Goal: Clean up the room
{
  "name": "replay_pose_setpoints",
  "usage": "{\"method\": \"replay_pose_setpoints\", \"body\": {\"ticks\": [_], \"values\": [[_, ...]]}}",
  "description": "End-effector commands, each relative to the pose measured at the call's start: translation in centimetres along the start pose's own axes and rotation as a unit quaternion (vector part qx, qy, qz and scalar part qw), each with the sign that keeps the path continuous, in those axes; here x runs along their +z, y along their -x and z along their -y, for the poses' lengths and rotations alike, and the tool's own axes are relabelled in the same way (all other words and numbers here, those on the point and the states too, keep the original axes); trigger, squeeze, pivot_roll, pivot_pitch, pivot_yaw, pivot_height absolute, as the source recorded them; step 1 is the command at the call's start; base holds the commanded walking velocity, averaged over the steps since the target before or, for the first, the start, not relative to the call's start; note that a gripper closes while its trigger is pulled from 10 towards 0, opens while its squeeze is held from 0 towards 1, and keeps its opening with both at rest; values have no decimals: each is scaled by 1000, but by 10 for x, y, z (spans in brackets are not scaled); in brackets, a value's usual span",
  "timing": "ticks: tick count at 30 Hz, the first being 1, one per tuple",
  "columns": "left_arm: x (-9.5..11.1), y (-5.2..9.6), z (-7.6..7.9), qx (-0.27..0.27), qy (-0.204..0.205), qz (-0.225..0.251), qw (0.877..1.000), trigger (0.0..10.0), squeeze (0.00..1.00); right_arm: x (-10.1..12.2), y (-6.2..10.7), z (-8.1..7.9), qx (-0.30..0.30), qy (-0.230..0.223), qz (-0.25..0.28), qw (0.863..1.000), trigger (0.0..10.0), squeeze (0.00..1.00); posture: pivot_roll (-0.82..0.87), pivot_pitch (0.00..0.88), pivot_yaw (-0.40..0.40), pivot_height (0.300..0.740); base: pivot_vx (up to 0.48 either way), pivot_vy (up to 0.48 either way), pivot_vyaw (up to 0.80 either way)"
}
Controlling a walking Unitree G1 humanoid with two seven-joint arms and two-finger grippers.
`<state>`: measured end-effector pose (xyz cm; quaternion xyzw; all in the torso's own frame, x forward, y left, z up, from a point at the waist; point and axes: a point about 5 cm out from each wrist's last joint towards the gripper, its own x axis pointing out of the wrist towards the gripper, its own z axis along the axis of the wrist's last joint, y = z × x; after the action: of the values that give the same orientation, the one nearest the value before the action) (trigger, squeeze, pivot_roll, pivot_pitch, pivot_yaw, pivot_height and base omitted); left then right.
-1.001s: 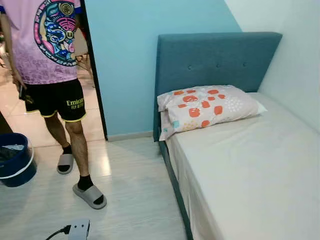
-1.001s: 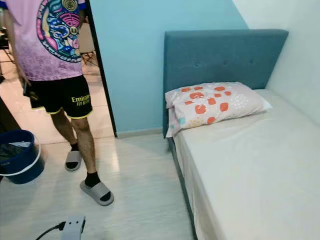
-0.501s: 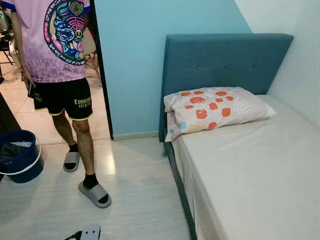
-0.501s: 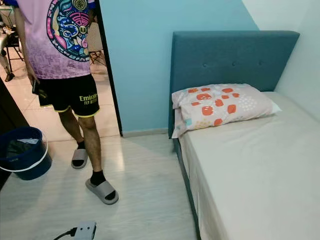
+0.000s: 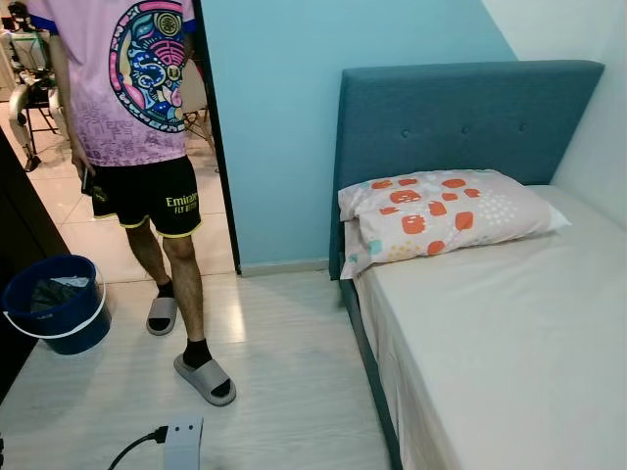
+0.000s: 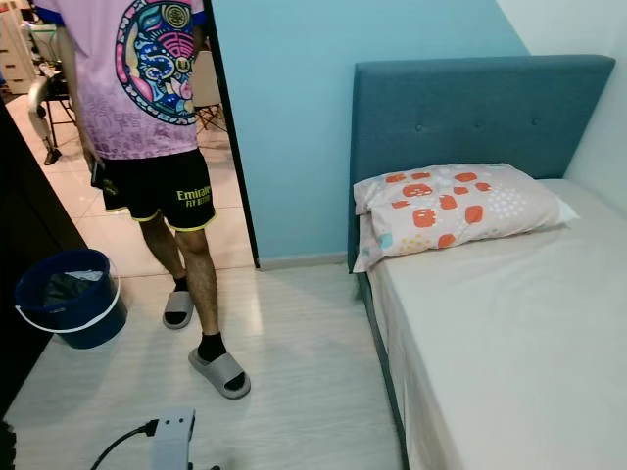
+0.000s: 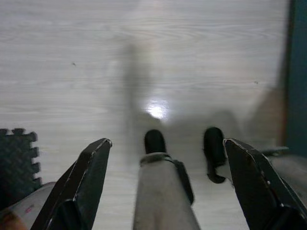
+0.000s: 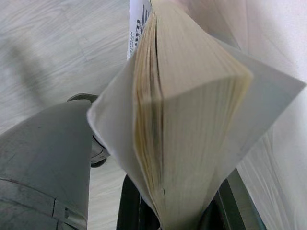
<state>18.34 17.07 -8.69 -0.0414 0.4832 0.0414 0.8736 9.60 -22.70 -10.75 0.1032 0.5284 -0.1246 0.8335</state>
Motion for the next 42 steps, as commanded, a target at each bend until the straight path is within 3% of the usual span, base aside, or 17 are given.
{"method": "replay_pose_setpoints", "body": {"ticks": [1, 5, 10, 18, 28, 34, 42], "values": [[-8, 1, -6, 4, -5, -10, 1000, 10000, 0, 4, 0, 1, -2, 0, 7, 1000, 10000, 0, -44, 0, -24, 740, 0, 0, 0], [-27, 11, -53, 15, -7, -29, 999, 10000, 0, 4, 0, 5, -11, -9, 10, 1000, 10000, 0, -68, 0, -21, 740, 0, 0, 0], [-33, 16, -69, 23, -4, -37, 999, 10000, 0, -5, 2, 10, -15, -1, -4, 1000, 10000, 0, -67, 0, -23, 740, 0, 0, 0], [-31, 16, -72, 19, -11, -35, 999, 10000, 0, -5, 3, 13, -21, -9, 0, 1000, 10000, 0, -99, 0, -4, 740, 0, 0, 0], [-8, 5, -36, -6, -18, -10, 1000, 10000, 0, -5, 5, 19, -27, -12, 0, 1000, 10000, 0, -97, 0, -9, 740, 0, 0, 0], [-10, 6, -37, -3, -14, -14, 1000, 10000, 0, -3, 4, 20, -29, -8, 2, 1000, 10000, 0, -86, 0, -18, 740, 0, 0, 0], [-19, 7, -42, 19, 16, -20, 999, 10000, 0, 31, 6, 41, -94, 11, 50, 994, 10000, 0, -58, 0, -45, 740, 0, 0, 0]]}}
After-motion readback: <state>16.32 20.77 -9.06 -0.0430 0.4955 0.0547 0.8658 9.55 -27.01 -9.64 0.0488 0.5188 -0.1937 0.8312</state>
